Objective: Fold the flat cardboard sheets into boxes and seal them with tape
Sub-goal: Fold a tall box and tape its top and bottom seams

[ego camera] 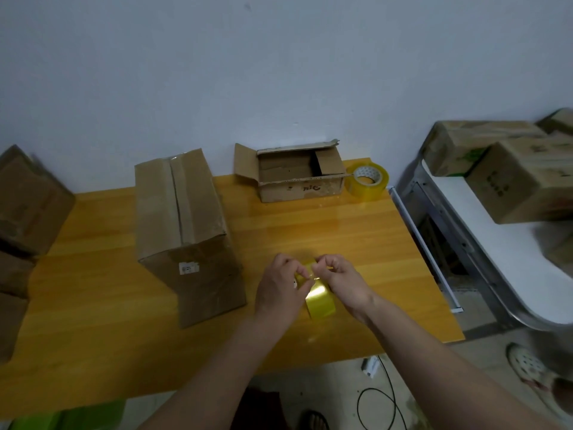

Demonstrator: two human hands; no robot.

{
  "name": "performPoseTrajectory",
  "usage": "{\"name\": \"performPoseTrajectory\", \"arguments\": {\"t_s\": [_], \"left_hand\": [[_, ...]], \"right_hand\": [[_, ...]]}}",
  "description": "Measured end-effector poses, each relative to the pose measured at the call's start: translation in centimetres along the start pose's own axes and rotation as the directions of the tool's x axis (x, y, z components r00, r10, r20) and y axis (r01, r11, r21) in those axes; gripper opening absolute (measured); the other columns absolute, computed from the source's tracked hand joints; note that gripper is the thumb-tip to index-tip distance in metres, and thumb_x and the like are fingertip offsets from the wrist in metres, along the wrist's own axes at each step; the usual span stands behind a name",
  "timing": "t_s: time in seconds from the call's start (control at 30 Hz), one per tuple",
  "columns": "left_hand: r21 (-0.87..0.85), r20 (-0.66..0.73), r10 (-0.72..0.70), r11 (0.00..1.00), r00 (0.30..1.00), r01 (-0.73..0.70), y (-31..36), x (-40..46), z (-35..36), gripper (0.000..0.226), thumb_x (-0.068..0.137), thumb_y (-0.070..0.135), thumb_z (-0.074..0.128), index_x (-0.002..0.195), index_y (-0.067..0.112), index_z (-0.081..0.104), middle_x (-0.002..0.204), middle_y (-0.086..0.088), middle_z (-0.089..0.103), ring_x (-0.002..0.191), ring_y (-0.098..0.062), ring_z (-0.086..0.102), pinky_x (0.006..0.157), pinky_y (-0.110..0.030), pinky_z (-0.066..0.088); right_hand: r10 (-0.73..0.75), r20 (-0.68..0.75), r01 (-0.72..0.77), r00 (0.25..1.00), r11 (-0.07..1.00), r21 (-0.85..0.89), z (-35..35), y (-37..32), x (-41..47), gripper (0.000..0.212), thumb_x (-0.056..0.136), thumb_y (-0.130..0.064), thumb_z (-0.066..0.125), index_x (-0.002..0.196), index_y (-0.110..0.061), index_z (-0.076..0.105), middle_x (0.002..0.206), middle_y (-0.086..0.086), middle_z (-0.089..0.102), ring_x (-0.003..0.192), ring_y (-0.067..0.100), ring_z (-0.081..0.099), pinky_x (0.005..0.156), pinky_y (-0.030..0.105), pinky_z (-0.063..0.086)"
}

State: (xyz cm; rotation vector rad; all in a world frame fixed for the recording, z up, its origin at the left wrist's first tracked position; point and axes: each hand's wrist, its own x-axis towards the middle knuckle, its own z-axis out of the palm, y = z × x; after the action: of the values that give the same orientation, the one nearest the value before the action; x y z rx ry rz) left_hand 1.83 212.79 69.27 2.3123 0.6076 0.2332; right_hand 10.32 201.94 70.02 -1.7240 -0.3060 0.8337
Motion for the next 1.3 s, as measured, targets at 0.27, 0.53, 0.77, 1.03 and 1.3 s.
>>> {"name": "performPoseTrajectory", "arguments": {"t_s": [0.27,0.53,0.77,1.03,1.3], "left_hand": [[-0.047,-0.081,-0.015,0.999,0.997,0.012,0.3,-0.1,0.7,0.020,0.079,0.017,0.076,0.096,0.021,0.066,0.070,0.017,0.050,0.067,-0.008,0.051,0.059,-0.017,0.035],[0.036,-0.132,0.041,0.999,0.990,-0.037,0.6,-0.1,1.2,0.006,0.084,0.015,0.070,0.081,0.011,0.068,0.083,-0.003,0.060,0.086,-0.017,0.049,0.068,-0.024,0.028],[-0.147,-0.083,-0.038,0.989,0.996,0.026,0.8,0.5,0.9,0.004,0.087,0.007,0.066,0.083,0.005,0.066,0.079,0.007,0.049,0.078,-0.013,0.049,0.063,-0.017,0.029],[-0.224,-0.076,-0.174,0.963,0.982,0.153,0.8,0.2,2.0,0.004,0.081,0.017,0.075,0.082,0.019,0.071,0.106,0.001,0.045,0.107,-0.017,0.047,0.090,-0.034,0.045],[-0.154,0.029,-0.276,0.948,0.961,0.277,-2.7,-0.6,0.5,0.057,0.091,0.009,0.062,0.143,0.018,0.041,0.119,-0.003,0.051,0.097,-0.014,0.054,0.085,-0.029,0.047]], "right_hand": [[0.076,-0.092,-0.081,0.993,0.995,-0.051,0.3,-0.5,0.0,0.019,0.094,-0.015,0.056,0.077,-0.012,0.047,0.079,0.008,0.047,0.077,0.016,0.043,0.072,0.030,0.035],[0.031,-0.203,-0.042,0.979,0.998,-0.053,0.0,-0.5,-0.4,0.011,0.090,-0.012,0.064,0.094,-0.019,0.058,0.073,-0.001,0.052,0.073,0.014,0.051,0.066,0.020,0.040],[-0.027,-0.007,0.027,1.000,0.997,-0.070,-1.9,-0.5,-1.3,0.018,0.090,-0.008,0.063,0.098,-0.022,0.071,0.115,0.007,0.063,0.093,0.022,0.060,0.084,0.037,0.051],[-0.089,-0.119,0.057,0.989,0.968,-0.246,-2.3,0.0,-1.2,0.019,0.087,-0.006,0.067,0.072,-0.015,0.062,0.102,0.020,0.065,0.077,0.022,0.056,0.074,0.035,0.048],[-0.137,-0.252,-0.006,0.958,0.869,-0.494,-2.6,3.8,-0.6,0.032,0.090,0.000,0.054,0.070,-0.024,0.046,0.099,0.007,0.050,0.088,0.022,0.050,0.081,0.040,0.044]]}}
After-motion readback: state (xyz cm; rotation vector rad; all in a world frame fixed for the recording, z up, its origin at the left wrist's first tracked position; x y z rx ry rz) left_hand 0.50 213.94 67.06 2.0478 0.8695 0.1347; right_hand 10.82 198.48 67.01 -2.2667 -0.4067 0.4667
